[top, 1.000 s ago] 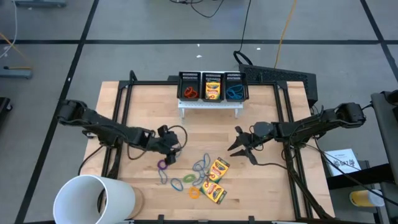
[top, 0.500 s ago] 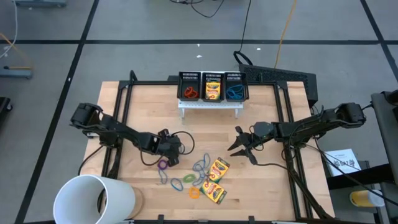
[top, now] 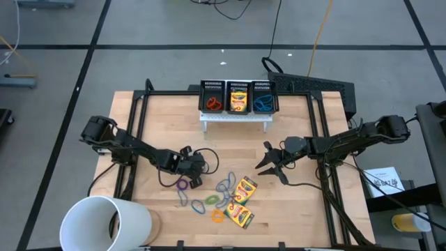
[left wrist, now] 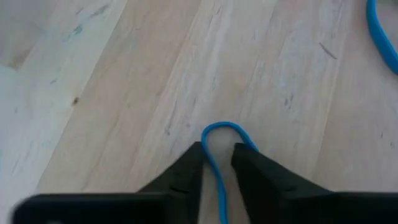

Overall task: Pick & Place Office Desk Supplies
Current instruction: Put the blue rubber band into the right black bin on the shelf

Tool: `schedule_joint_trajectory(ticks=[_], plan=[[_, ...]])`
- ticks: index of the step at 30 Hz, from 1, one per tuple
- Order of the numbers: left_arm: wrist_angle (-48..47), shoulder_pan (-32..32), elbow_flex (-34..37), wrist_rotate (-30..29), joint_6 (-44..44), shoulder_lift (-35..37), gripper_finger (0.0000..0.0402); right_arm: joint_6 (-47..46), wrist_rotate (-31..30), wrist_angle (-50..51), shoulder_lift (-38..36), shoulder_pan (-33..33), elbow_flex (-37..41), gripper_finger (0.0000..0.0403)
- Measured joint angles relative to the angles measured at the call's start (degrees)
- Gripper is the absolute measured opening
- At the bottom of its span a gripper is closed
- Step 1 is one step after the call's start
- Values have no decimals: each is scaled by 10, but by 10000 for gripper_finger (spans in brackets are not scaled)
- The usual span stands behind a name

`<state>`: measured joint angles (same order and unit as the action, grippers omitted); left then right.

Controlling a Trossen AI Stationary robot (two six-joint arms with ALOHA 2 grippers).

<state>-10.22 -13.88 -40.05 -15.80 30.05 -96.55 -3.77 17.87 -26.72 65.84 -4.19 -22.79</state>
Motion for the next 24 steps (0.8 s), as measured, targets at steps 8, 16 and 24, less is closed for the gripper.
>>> schedule_joint_trajectory(ticks=[8, 16, 24], plan=[[8, 0, 1, -20, 8, -1, 9, 0, 0, 0, 0, 0, 0, 116], [9, 3, -20, -26, -19, 13, 6, 0, 0, 0, 0, 0, 0, 116], [13, 20, -55, -54, -72, 72, 3, 0, -2, 0, 0, 0, 0, 116]])
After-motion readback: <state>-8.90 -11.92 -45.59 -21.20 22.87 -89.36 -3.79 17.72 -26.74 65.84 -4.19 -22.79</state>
